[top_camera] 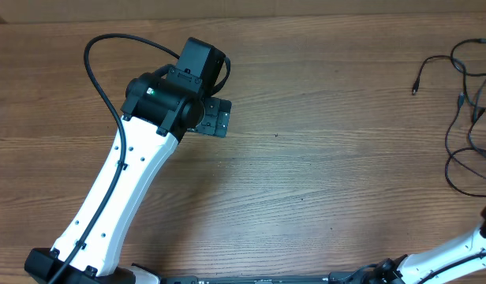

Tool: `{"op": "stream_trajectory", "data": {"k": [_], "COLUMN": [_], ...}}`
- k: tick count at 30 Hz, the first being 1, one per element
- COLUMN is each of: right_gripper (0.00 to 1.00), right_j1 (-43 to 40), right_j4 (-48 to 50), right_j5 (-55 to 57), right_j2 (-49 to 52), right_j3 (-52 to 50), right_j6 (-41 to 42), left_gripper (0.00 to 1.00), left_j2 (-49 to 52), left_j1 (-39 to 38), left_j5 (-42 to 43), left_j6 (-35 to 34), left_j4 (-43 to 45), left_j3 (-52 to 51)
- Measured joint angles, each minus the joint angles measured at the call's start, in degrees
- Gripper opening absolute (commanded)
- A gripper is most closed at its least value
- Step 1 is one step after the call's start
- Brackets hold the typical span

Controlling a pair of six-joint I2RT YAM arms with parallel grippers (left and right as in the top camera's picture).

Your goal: Untangle cables

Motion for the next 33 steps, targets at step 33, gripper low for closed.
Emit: {"op": "stream_trajectory", "data": {"k": [33], "right_gripper": [1.0], "right_j1": [57.2], "right_j4": [-5.33], "right_j5": [5.75], "right_j2": [0.0], "right_j3": [-0.02], "right_j6": [-19.54], "left_gripper": [0.99], "left_j2": [0.0], "left_j1": [0.0], "left_j5": [0.0], "left_j6": [0.0], "left_j4": [0.02], "left_j3": [0.0]}}
